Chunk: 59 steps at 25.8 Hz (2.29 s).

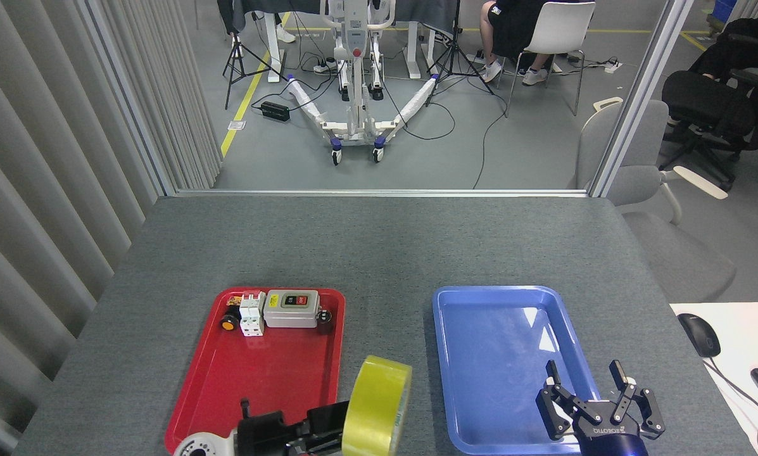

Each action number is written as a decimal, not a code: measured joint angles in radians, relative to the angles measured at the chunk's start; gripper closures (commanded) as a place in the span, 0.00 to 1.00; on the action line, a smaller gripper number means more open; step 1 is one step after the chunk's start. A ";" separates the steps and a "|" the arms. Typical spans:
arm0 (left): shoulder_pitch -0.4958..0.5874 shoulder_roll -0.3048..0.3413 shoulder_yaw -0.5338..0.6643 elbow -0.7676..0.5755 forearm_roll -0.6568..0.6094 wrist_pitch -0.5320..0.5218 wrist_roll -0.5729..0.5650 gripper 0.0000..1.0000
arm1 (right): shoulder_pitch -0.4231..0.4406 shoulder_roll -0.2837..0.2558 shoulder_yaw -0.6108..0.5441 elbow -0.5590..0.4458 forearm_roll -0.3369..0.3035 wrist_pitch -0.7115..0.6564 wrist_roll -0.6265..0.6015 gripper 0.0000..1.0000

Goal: Place and move tape with both arms
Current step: 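Lift the tape and carry it toward the blue tray with the left gripper, then move the right gripper to the tape and grasp it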

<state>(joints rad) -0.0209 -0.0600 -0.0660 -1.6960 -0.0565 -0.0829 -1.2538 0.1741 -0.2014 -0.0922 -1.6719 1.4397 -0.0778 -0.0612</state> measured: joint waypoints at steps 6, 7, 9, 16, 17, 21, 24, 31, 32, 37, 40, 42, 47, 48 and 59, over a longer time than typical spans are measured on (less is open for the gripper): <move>-0.018 -0.042 -0.153 0.095 -0.084 -0.019 0.160 1.00 | 0.002 -0.184 0.137 -0.043 -0.157 -0.048 -0.067 0.01; -0.024 -0.049 -0.167 0.112 -0.102 -0.018 0.183 1.00 | 0.000 -0.227 0.166 -0.048 -0.197 -0.060 -0.078 0.01; -0.034 -0.057 -0.183 0.142 -0.131 -0.010 0.234 1.00 | -0.005 -0.312 0.213 -0.052 -0.282 -0.109 -0.095 0.01; -0.058 -0.062 -0.178 0.162 -0.171 0.094 0.390 1.00 | -0.087 -0.510 0.279 0.004 -0.593 -0.495 -0.111 0.01; -0.058 -0.063 -0.175 0.155 -0.173 0.105 0.395 1.00 | -0.101 -0.521 0.284 0.019 -0.620 -0.539 -0.109 0.01; -0.059 -0.064 -0.169 0.139 -0.175 0.125 0.409 1.00 | -0.194 -0.523 0.354 0.102 -0.664 -0.623 -0.060 0.01; -0.061 -0.061 -0.167 0.136 -0.176 0.128 0.417 1.00 | -0.294 -0.518 0.447 0.168 -0.678 -0.645 -0.024 0.01; -0.054 -0.054 -0.165 0.127 -0.177 0.131 0.422 1.00 | -0.441 -0.519 0.597 0.228 -0.684 -0.701 0.005 0.01; -0.053 -0.054 -0.164 0.126 -0.177 0.131 0.422 1.00 | -0.448 -0.518 0.606 0.230 -0.684 -0.703 0.008 0.01; -0.053 -0.053 -0.156 0.124 -0.177 0.128 0.422 1.00 | -0.476 -0.487 0.627 0.253 -0.682 -0.707 0.052 0.02; -0.052 -0.052 -0.152 0.124 -0.176 0.123 0.421 1.00 | -0.513 -0.444 0.644 0.293 -0.677 -0.708 0.076 0.02; -0.052 -0.052 -0.151 0.124 -0.175 0.120 0.419 1.00 | -0.535 -0.422 0.655 0.315 -0.675 -0.708 0.086 0.02; -0.050 -0.051 -0.150 0.124 -0.168 0.111 0.411 1.00 | -0.573 -0.380 0.685 0.352 -0.669 -0.708 0.099 0.06; -0.050 -0.051 -0.150 0.124 -0.167 0.108 0.407 1.00 | -0.578 -0.373 0.695 0.357 -0.668 -0.708 0.102 0.08; -0.046 -0.048 -0.134 0.130 -0.152 0.064 0.362 1.00 | -0.618 -0.315 0.755 0.391 -0.666 -0.700 0.146 0.34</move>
<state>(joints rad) -0.0668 -0.1077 -0.2002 -1.5656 -0.2087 -0.0192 -0.8916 -0.4436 -0.5163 0.6632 -1.2810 0.7741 -0.7780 0.0847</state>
